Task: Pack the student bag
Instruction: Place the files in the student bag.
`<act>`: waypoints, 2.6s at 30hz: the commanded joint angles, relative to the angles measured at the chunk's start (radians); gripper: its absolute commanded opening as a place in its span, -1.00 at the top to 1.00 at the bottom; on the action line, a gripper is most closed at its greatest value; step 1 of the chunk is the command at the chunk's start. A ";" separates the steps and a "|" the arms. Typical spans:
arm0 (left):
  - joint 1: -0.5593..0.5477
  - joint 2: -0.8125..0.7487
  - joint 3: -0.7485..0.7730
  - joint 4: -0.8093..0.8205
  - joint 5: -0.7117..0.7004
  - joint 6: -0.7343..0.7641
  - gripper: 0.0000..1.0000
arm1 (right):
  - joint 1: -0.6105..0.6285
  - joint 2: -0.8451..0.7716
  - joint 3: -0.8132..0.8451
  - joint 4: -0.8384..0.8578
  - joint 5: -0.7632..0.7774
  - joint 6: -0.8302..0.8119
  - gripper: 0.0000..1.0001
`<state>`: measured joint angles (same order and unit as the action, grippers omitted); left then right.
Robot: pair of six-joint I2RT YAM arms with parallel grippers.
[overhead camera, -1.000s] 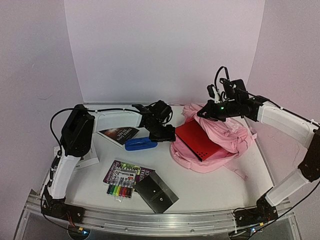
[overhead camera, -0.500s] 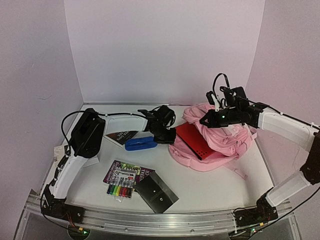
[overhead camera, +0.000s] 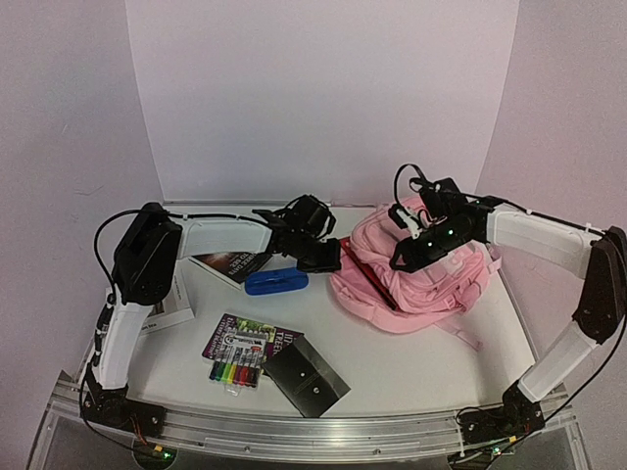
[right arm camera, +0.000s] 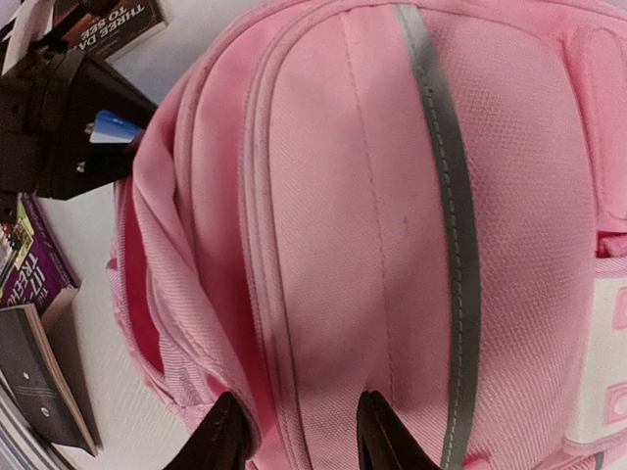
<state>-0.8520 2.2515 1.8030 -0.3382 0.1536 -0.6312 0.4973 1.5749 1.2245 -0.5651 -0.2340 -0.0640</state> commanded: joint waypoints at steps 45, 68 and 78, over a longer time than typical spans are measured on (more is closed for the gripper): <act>0.046 -0.286 -0.031 0.252 0.035 0.260 1.00 | 0.038 0.673 1.050 -0.336 -0.131 0.040 -0.46; 0.140 -0.300 -0.194 0.451 0.017 -0.110 0.99 | 0.072 0.278 0.671 -0.377 -0.162 -0.103 -0.65; 0.143 -0.295 -0.198 0.468 0.038 -0.162 1.00 | 0.185 0.290 0.572 -0.229 -0.158 0.023 -0.42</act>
<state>-0.7116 2.0430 1.5433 -0.0692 0.2039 -0.7594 0.6432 1.8437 1.8078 -0.8806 -0.3829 -0.1215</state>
